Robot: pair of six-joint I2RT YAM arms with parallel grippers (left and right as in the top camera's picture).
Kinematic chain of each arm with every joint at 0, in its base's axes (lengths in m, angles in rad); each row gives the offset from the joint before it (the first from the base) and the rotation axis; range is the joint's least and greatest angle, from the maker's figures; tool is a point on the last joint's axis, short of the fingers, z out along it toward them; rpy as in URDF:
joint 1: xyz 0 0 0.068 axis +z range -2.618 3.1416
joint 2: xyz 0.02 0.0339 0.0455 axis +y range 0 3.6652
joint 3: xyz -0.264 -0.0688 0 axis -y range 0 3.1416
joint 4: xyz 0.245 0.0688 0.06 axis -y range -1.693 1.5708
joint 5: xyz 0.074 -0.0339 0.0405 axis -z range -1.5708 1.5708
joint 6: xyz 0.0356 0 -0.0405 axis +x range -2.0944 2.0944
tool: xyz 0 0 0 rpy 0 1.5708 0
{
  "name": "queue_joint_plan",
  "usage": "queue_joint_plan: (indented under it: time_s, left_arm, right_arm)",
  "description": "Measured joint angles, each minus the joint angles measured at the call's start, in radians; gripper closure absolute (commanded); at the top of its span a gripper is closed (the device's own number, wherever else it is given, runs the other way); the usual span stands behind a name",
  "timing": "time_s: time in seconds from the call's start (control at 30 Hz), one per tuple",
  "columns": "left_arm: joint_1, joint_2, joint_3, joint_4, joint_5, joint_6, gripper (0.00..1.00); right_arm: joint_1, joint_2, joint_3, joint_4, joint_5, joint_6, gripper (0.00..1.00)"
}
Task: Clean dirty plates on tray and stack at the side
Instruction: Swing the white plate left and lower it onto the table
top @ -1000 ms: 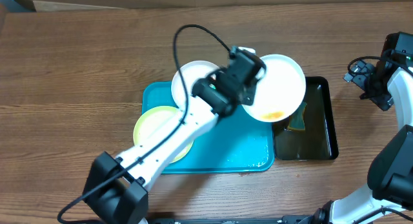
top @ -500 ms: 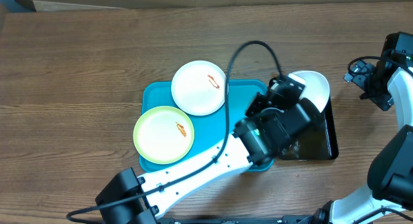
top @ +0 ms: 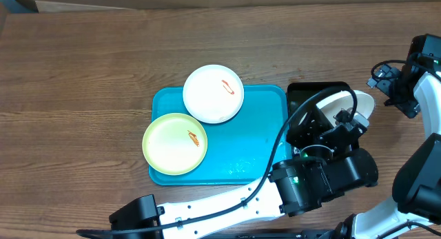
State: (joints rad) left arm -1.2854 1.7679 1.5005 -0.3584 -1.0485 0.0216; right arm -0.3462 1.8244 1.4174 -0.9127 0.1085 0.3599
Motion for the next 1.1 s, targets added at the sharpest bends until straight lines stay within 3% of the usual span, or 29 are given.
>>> queue_joint_plan:
  time_s: [0.47,0.63,0.8,0.9,1.1]
  left_arm:
    - [0.042,0.000,0.000,0.041,-0.034,0.030,0.96]
    - [0.078,0.000,0.001,0.007,0.011,-0.039,0.96]
    - [0.128,0.000,0.003,-0.098,0.238,-0.173,0.96]
    - [0.192,0.000,0.003,-0.140,0.455,-0.256,0.96]
    - [0.409,0.000,0.004,-0.202,0.848,-0.336,0.96]
  right_arm:
    - [0.000,0.000,0.000,0.000,0.000,0.000,0.00]
    - [0.000,0.000,0.000,0.000,0.000,0.000,0.00]
    - [0.000,0.000,0.000,0.000,0.000,0.000,0.00]
    - [0.000,0.000,0.000,0.000,0.000,0.000,0.00]
    - [0.000,0.000,0.000,0.000,0.000,0.001,0.00]
